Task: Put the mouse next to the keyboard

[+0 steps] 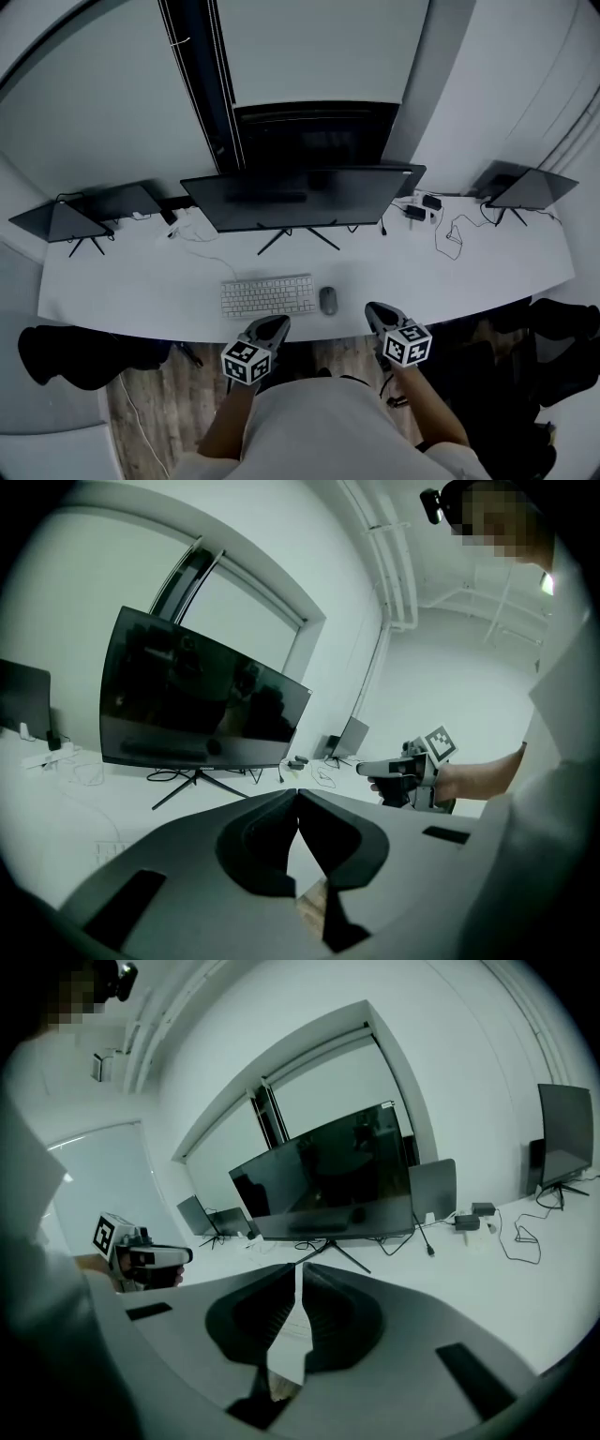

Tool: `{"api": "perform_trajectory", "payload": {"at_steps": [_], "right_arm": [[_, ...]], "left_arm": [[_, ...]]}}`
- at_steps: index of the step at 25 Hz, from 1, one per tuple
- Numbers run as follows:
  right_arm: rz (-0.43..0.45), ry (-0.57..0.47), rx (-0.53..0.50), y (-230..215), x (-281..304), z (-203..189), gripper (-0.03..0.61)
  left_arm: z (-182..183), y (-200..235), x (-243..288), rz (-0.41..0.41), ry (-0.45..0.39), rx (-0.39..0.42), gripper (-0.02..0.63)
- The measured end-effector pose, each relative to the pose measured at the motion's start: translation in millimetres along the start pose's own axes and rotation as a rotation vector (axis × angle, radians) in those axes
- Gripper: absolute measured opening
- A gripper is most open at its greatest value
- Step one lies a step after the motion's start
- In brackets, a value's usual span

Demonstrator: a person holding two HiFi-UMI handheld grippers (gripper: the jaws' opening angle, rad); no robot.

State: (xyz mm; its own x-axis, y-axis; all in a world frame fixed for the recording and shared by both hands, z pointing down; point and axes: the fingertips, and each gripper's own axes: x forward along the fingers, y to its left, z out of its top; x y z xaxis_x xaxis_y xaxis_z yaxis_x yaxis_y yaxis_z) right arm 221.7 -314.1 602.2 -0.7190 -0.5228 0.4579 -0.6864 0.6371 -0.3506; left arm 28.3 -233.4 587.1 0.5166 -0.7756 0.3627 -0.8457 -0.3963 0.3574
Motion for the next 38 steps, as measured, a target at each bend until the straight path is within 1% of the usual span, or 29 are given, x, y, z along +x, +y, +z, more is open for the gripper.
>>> {"api": "perform_trajectory", "payload": {"at_steps": [4,7,12,18,24,30,38], "right_arm": [[0.034,0.002,-0.072,8.2,-11.0,-1.1,0.046],[0.054,0.000,-0.102,11.9,-17.2,-1.1,0.046],[0.066,-0.011,-0.104,12.3,-23.3,-7.0,0.046],[0.075,-0.032,-0.115,24.9,-27.3,-7.6,0.046],[0.095,-0.061,-0.148,50.0,-27.1,-7.1,0.046],[0.052,-0.093,-0.156,70.9,-26.6,-0.6,0.046],[0.007,-0.138,-0.162,87.9,-29.6,8.5,0.044]], "left_arm": [[-2.6,-11.9,-12.9,0.051,-0.031,-0.006,0.017],[-3.1,-20.3,-24.3,0.090,-0.053,-0.005,0.017],[-14.2,-32.9,-43.2,0.145,-0.077,-0.019,0.017],[-20.1,-34.8,-67.0,0.173,-0.086,-0.022,0.017],[-14.4,-26.2,-91.7,0.174,-0.107,-0.004,0.017],[-5.2,-16.6,-116.7,0.155,-0.106,0.033,0.017],[-2.0,-2.6,-134.2,0.119,-0.107,0.051,0.017]]}}
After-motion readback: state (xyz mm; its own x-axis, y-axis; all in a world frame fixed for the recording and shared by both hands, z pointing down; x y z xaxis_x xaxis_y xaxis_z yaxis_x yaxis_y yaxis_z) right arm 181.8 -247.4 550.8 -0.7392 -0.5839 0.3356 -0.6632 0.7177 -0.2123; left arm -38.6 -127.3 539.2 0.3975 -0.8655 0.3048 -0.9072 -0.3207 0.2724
